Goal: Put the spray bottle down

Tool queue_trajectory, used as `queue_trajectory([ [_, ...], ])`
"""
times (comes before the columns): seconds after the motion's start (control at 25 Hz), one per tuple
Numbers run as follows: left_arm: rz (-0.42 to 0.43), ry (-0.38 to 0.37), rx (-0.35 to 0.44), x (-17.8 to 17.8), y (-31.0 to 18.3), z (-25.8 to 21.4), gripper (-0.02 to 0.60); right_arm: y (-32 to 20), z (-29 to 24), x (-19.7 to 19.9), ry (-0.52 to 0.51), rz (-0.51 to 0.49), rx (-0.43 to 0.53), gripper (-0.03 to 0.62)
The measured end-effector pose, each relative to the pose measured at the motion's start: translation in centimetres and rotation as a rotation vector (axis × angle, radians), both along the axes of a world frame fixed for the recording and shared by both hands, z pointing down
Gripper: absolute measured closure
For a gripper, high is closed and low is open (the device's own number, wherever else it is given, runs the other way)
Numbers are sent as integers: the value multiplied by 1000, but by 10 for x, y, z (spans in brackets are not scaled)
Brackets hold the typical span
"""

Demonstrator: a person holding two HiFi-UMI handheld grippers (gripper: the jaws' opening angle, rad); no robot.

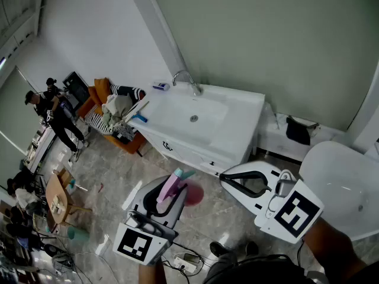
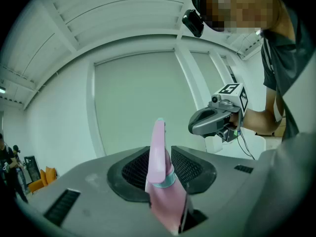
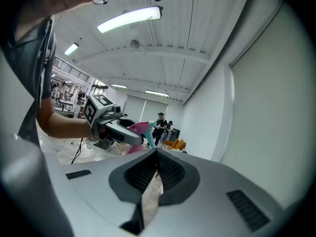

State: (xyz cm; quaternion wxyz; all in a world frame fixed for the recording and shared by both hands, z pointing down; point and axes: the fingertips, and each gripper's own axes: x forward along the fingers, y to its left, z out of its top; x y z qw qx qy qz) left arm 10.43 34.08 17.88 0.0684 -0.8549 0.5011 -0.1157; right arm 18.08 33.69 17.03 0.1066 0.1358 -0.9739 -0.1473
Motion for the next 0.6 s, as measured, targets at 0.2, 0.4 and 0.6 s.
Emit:
queue_trajectory([
  [0.2, 1, 0, 0, 5, -1, 4, 451, -4, 5, 5, -4, 6, -8, 586],
  [0.4, -5, 6, -1, 3, 3, 4, 451, -4, 5, 6, 3, 9, -12, 586],
  [0.6, -4, 15, 1, -1, 3, 3, 451, -6, 3, 4, -10, 14, -32, 586],
])
